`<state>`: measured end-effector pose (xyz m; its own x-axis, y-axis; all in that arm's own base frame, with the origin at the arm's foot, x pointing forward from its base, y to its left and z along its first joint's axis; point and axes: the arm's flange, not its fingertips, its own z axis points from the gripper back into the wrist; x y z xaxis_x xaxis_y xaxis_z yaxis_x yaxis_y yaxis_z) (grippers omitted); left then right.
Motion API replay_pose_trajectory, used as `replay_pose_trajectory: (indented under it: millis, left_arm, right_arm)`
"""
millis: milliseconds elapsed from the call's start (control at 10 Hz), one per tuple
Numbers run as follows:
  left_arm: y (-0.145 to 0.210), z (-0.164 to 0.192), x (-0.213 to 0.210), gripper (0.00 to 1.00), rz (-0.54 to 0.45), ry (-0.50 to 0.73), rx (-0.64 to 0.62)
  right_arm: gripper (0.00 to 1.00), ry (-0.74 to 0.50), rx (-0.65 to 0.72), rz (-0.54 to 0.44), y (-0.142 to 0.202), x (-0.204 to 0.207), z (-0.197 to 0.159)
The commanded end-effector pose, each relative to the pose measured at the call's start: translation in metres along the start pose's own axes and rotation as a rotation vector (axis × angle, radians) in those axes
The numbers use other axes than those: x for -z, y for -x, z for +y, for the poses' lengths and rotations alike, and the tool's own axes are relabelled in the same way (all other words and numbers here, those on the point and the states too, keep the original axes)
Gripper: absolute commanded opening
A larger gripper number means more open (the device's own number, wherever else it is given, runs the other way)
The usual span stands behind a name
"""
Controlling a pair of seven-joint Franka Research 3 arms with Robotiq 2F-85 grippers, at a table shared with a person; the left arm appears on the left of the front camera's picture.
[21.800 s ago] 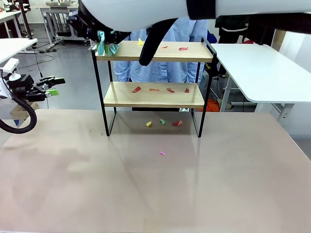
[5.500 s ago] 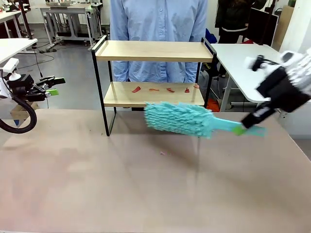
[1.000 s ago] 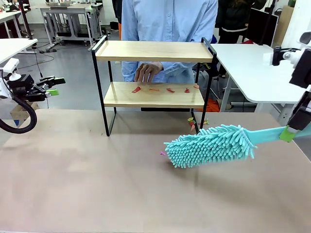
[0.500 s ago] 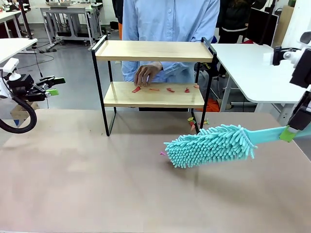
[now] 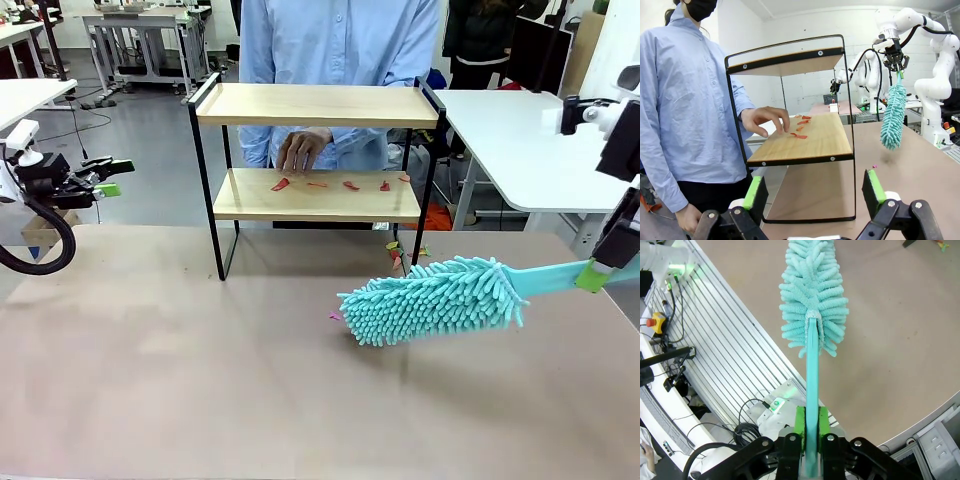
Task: Clean the shelf.
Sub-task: Clean the specific section of the Shelf indicated by the human with the Duster.
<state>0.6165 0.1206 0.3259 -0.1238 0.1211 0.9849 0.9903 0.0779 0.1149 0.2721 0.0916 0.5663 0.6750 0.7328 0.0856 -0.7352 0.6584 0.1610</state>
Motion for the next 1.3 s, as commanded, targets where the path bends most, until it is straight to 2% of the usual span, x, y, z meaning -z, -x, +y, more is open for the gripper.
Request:
replay_pose_trajectory:
  millis: [0,400,500,800,1000,1200]
  left_arm:
    - [-0.002,-0.003,0.001,1.00,0.010,0.008,0.014]
    - [-0.002,-0.003,0.001,1.00,0.010,0.008,0.014]
    - [-0.002,-0.003,0.001,1.00,0.010,0.008,0.014]
    - [-0.002,-0.003,0.001,1.00,0.010,0.008,0.014]
    - [-0.002,-0.003,0.001,1.00,0.010,0.008,0.014]
    - [-0.002,-0.003,0.001,1.00,0.010,0.008,0.014]
  right_arm:
    - [0.13,0.007,-0.002,-0.002,0.001,-0.003,0.000]
    - [0.13,0.000,0.000,0.000,0.000,0.000,0.000]
    - [0.13,-0.037,0.033,-0.111,-0.012,-0.007,0.013]
    - [0.13,-0.025,0.181,-0.286,-0.062,-0.024,0.062]
    - [0.13,-0.003,0.252,-0.350,-0.096,-0.027,0.102]
    - [0.13,0.035,0.386,-0.428,-0.131,-0.020,0.147]
